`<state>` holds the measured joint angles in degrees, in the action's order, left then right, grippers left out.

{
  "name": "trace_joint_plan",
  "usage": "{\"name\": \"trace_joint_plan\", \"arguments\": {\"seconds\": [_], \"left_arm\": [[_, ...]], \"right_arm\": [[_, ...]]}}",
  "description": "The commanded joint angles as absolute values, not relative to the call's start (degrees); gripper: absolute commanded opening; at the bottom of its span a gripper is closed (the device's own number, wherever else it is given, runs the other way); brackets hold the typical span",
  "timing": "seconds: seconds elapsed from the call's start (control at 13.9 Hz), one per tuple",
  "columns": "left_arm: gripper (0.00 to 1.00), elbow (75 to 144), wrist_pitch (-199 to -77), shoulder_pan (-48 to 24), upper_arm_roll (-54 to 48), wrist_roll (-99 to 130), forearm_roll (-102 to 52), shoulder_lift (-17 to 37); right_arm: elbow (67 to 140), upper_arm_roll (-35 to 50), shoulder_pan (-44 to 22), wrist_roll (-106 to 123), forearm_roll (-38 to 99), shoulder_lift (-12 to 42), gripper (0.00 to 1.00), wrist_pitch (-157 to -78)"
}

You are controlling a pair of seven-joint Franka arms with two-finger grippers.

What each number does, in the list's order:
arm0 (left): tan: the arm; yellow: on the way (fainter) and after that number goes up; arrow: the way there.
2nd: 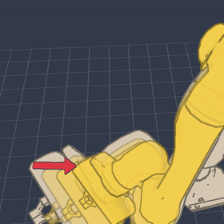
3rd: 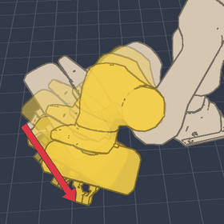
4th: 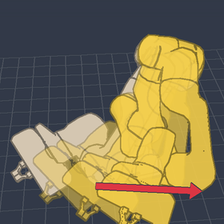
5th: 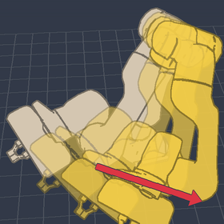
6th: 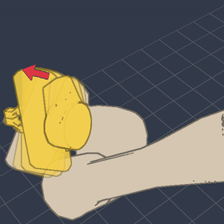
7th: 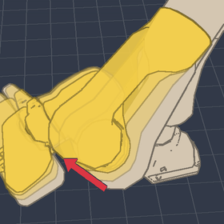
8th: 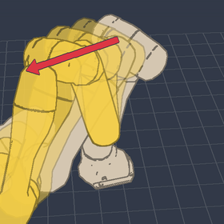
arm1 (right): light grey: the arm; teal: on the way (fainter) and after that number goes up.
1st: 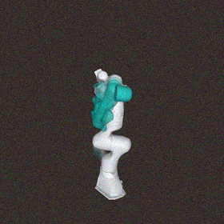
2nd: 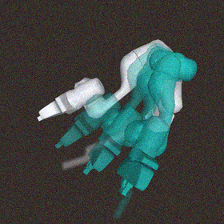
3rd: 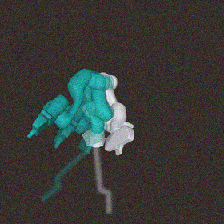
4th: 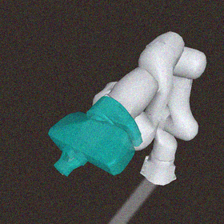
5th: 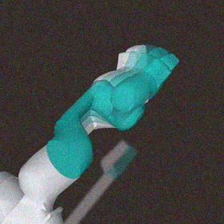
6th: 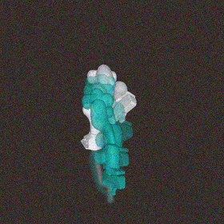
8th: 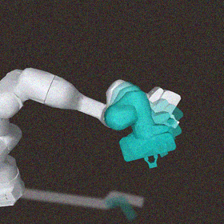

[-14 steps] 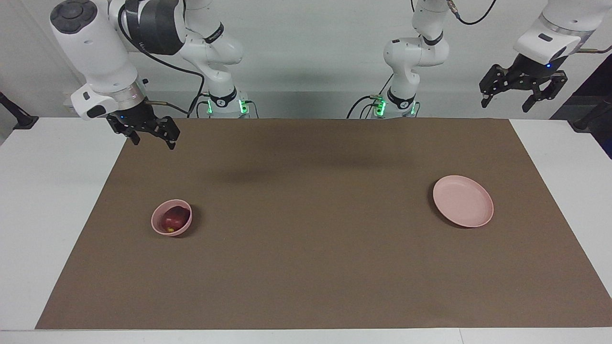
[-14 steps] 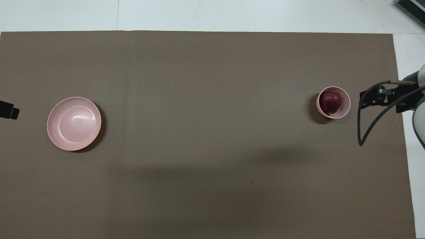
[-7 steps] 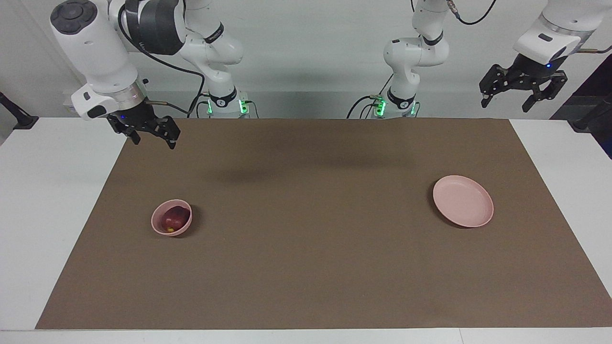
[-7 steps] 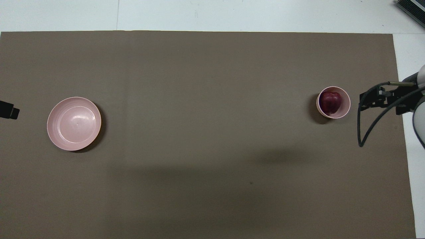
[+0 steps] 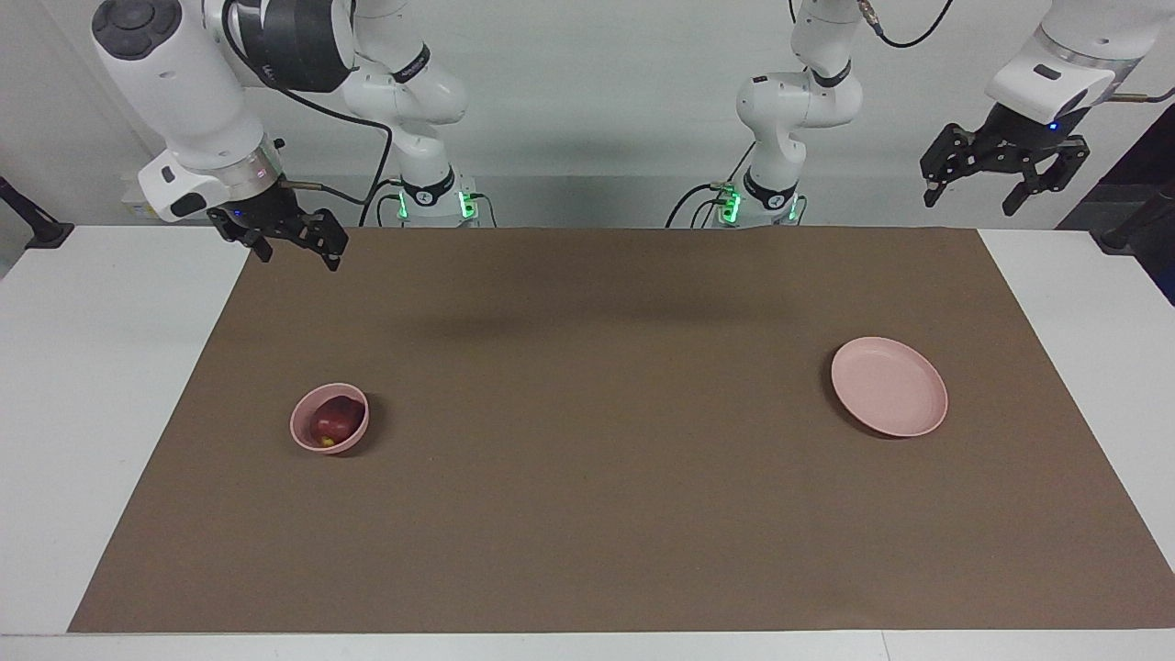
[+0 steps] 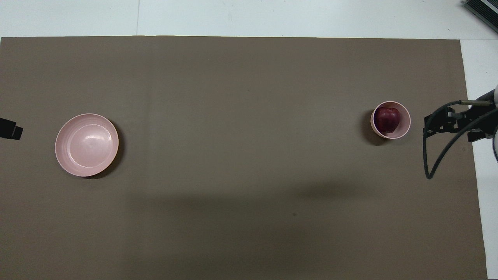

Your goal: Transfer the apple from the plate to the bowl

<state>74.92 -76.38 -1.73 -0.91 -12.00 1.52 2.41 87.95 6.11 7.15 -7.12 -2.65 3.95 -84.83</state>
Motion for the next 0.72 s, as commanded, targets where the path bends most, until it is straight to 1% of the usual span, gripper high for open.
{"name": "trace_joint_plan", "arguments": {"seconds": [0.0,0.65], "left_arm": [[1.0,75.5,-75.67,-1.49,-0.97,-12.13,2.02,1.58],[1.0,75.59,-75.67,-1.58,-0.97,-12.13,1.93,1.58]], "right_arm": [[87.8,6.15,7.82,-6.15,-1.05,3.34,1.0,-84.11],[85.34,6.33,7.65,-9.93,0.18,4.31,1.0,-82.97]]}}
